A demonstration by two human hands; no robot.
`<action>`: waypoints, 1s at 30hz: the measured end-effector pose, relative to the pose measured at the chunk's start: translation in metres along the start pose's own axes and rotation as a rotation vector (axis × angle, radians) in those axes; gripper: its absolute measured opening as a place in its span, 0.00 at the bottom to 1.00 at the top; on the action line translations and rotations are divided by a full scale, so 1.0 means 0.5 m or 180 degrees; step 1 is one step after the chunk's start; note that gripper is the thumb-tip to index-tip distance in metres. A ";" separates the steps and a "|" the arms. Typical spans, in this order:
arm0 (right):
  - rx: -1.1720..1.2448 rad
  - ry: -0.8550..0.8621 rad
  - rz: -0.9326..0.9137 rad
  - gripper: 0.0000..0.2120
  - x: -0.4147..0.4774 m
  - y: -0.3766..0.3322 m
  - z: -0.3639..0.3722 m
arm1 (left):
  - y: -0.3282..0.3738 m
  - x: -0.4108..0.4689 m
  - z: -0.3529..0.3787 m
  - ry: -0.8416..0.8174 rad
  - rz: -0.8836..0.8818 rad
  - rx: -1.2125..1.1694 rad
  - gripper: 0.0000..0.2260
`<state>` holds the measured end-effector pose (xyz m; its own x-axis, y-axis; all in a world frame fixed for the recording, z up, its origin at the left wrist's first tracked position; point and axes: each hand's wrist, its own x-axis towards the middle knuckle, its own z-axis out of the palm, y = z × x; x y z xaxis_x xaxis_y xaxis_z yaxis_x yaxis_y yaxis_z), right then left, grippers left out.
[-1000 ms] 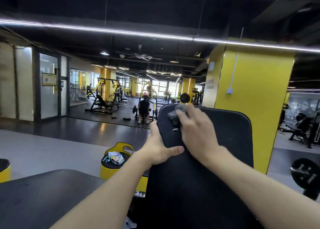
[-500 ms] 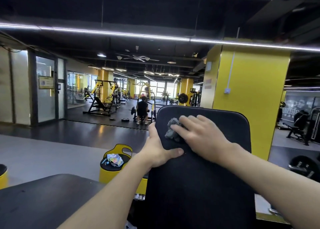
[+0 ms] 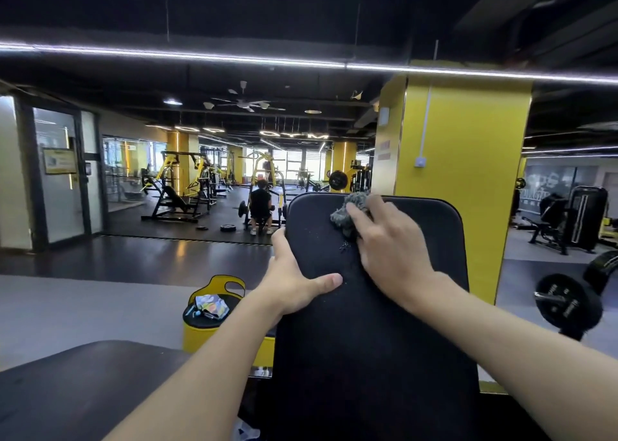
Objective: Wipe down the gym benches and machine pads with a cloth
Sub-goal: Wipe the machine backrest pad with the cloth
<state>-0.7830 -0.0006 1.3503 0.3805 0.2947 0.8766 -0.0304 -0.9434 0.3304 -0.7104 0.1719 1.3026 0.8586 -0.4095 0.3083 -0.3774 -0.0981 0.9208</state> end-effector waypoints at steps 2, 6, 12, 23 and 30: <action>-0.0018 -0.0178 -0.0638 0.22 -0.032 -0.026 0.004 | 0.000 0.000 0.001 0.0026 0.0021 0.0030 0.53; -0.0188 -0.0334 -0.1190 0.18 0.003 0.060 -0.026 | -0.004 0.001 0.001 0.0023 0.0011 0.0037 0.52; -0.0049 -0.0126 -0.0562 0.20 -0.039 -0.006 -0.004 | -0.006 0.004 0.000 0.0023 0.0015 -0.0003 0.54; -0.0100 -0.0183 -0.0659 0.20 -0.051 0.022 -0.014 | -0.010 0.005 0.001 0.0059 -0.0006 0.0033 0.49; -0.0204 -0.0001 -0.0137 0.23 -0.002 0.094 -0.030 | -0.005 0.001 0.001 0.0020 -0.0045 0.0052 0.52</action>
<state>-0.7984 -0.0432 1.3701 0.3831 0.3348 0.8609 -0.0730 -0.9181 0.3896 -0.7091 0.1717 1.3004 0.8660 -0.4024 0.2969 -0.3709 -0.1186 0.9211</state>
